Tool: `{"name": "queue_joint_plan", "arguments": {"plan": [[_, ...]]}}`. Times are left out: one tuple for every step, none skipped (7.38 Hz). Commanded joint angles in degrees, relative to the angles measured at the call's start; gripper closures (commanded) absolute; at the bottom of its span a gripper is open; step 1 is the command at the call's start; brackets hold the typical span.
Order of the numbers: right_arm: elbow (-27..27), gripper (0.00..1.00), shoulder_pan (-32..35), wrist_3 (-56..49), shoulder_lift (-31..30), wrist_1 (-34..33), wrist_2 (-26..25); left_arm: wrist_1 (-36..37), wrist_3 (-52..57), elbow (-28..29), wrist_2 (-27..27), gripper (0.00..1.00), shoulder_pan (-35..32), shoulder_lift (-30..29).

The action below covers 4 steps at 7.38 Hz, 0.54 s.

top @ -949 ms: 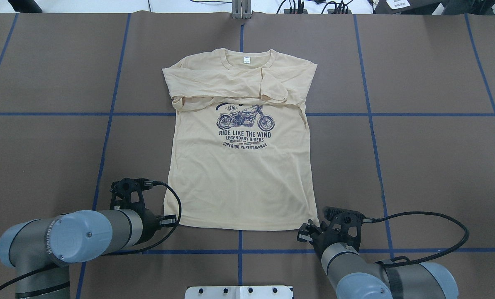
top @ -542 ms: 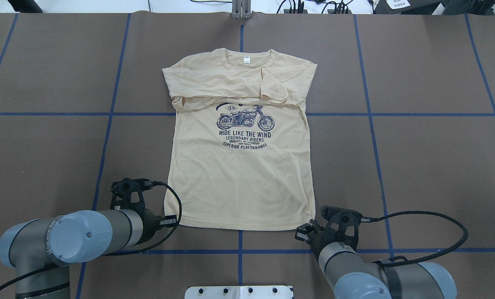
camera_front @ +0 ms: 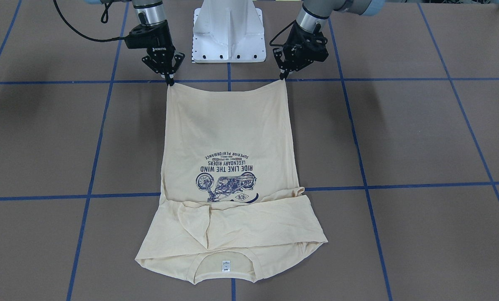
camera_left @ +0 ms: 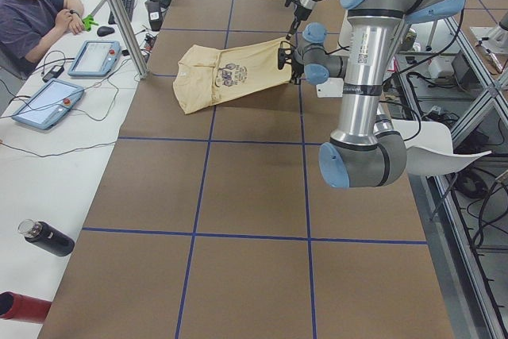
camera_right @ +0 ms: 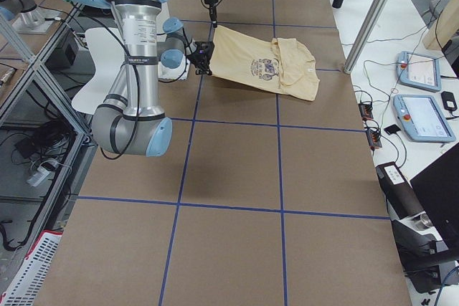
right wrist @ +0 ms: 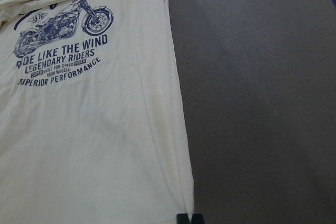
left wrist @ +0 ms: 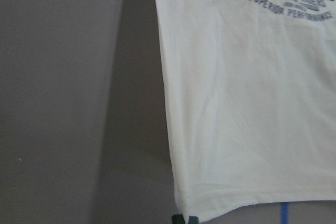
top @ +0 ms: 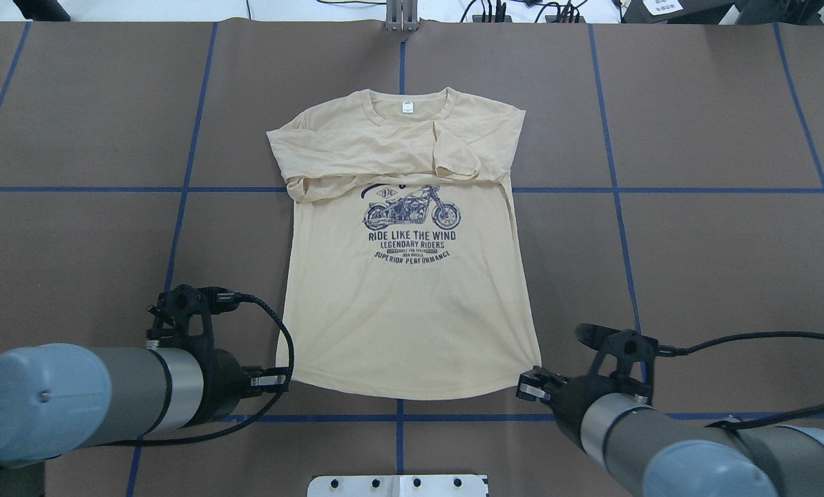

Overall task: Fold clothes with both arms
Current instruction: 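Lift the hem with both grippers and fold it toward the collar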

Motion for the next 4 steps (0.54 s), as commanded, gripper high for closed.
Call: {"name": "queue_joint_plan", "arguments": {"plan": [[13.55,1.0,-4.4,-0.24,-6.37,-2.54,5.39,12.38,0.19,-14.64,-4.63,1.0,3.9,-0.3],[15.68,1.0,-5.21,-0.25,-6.12,-4.3,5.4,12.95,0.19,-15.05,-4.56,1.0,5.07,-0.48],[14.83,1.0,-3.83,-0.42,-5.94,-4.49,5.31,13.22,0.19,-12.96,-4.3,1.0,4.99,-0.65],[10.56,1.0,-0.16,-0.86,-3.59,-4.4,5.4,13.31,0.1,-8.16,-2.21,1.0,3.69,-1.27]]}}
